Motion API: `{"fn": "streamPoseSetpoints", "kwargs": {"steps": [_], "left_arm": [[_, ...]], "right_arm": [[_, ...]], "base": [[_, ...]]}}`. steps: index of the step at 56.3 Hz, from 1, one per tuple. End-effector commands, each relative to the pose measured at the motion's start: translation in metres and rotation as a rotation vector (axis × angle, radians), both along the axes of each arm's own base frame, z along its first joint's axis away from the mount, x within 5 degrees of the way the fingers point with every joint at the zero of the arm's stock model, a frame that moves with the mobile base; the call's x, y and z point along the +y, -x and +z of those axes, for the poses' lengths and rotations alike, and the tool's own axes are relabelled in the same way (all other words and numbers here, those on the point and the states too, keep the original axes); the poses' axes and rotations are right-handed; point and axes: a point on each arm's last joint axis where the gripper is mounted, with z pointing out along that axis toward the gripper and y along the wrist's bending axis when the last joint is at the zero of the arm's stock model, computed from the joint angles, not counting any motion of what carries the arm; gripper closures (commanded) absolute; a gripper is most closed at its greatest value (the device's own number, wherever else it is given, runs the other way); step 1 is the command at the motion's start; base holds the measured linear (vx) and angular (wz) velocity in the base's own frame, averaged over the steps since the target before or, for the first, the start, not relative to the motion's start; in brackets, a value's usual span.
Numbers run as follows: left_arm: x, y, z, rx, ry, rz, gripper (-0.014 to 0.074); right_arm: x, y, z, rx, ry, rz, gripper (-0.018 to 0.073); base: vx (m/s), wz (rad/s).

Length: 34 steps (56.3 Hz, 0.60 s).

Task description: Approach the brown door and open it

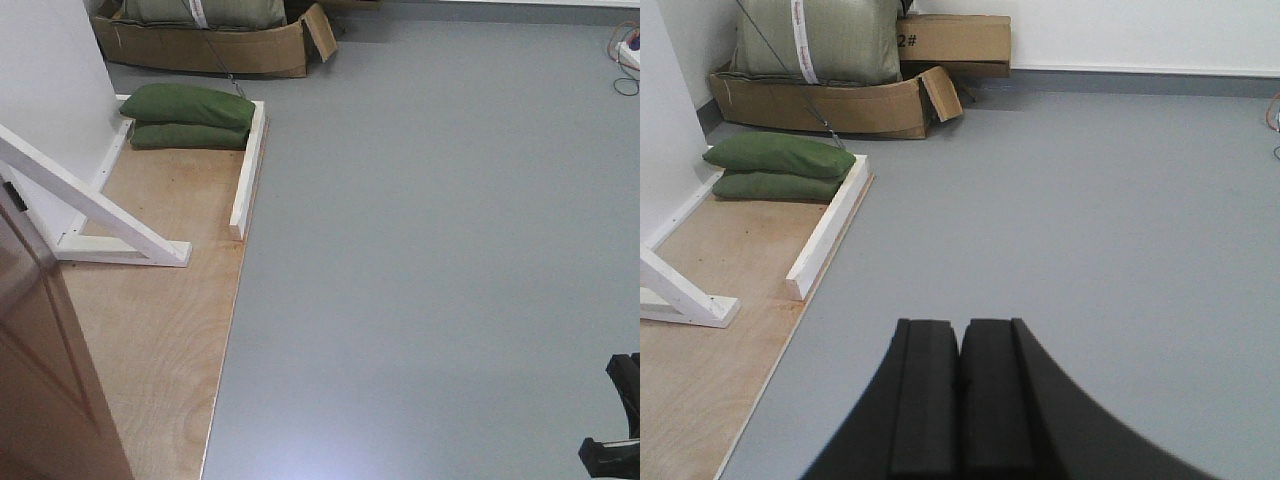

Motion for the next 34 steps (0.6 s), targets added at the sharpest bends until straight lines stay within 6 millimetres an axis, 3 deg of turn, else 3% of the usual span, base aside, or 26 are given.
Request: {"fn": "streamPoseSetpoints", "kwargs": {"steps": [1,16,34], "left_arm": [[-0.018,-0.011,0.008,-0.011,-0.110,-0.169,0.0600],[-0.041,-0.025,0.008,-0.002,-0.219,-0.396,0.0600],[-0.063,-0.075,-0.010,0.129,-0.249,-0.559,0.0600]], "right_arm": [[-0.001,-0.002,0.006,-0.084,0.010,-0.005,0.0559],[-0.001,-0.002,0.006,-0.084,0.010,-0.005,0.0559],[-0.001,-0.002,0.006,-0.082,0.010,-0.005,0.0559]], "base": [[0.00,0.00],[0.00,0.00],[0.00,0.00]]}}
